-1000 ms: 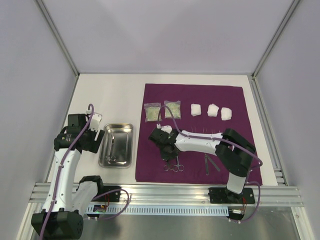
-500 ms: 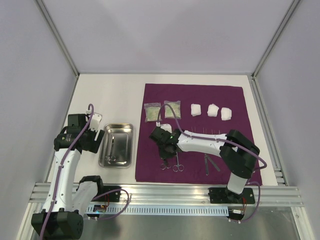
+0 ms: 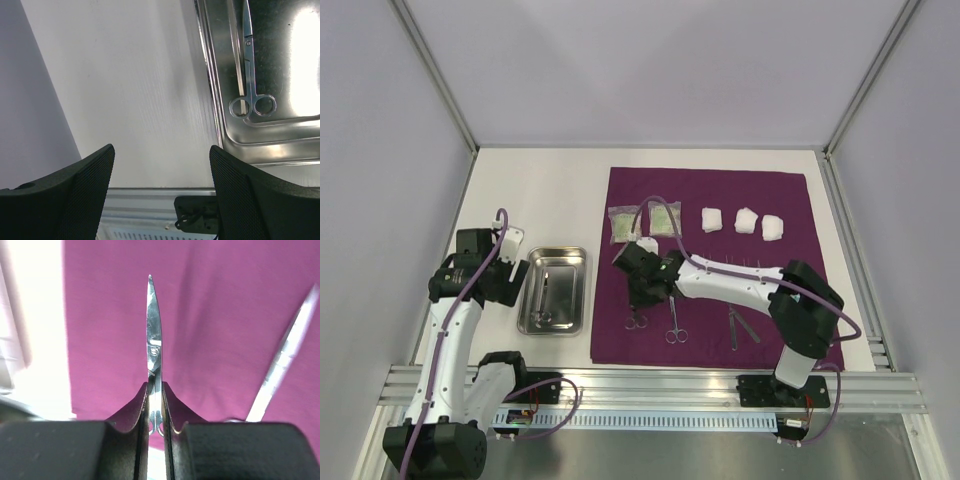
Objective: Prepare the surgical pack
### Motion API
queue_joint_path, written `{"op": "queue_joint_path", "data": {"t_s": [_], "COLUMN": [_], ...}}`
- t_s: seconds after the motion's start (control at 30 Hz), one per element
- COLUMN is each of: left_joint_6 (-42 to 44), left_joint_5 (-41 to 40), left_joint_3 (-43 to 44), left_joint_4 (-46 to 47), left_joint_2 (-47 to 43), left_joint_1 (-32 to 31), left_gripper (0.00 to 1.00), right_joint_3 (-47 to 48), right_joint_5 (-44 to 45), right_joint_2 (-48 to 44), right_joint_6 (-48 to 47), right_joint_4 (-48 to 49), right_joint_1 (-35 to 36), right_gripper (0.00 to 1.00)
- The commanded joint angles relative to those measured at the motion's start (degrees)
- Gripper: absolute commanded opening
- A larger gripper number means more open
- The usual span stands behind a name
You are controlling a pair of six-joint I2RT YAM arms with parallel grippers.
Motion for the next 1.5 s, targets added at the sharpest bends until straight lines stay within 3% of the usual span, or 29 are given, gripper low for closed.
{"op": "queue_joint_path", "data": {"t_s": [0.0,0.23,0.67,0.97,1.47], "left_joint_6": [-0.54,-1.25,-1.69,-1.51,-1.60], "left_joint_5": [-1.35,-3.72,-5.40,-5.40,-5.40], "left_joint_3": [-0.44,-0.79,-1.75,-2.63,-3.07], "left_joint_4": [1.90,3.31,4.63,5.33,5.60], "left_joint_2": [-0.33,-0.41,-0.59,-0.33,-0.15], "left_joint_1": [0.41,0.32,0.41,0.32,0.41], "left_gripper": [0.85,0.85,0.85,0.86,0.86], "right_joint_3": [7.49,18.73,42.64,50.39,54.53], "right_joint_5": [-0.90,-1.86,1.91,2.45,4.64], "right_joint_2": [-2.72,8.07,28.83,37.62,42.81], "right_joint_6": [3.81,11.99,15.87,19.20,20.26], "right_joint_4": [4.58,13.19,9.60,7.58,6.00], "right_joint_1": [1.40,4.12,8.52,9.93,10.02], "right_gripper": [0.00,0.00,0.01,0.00,0.00]}}
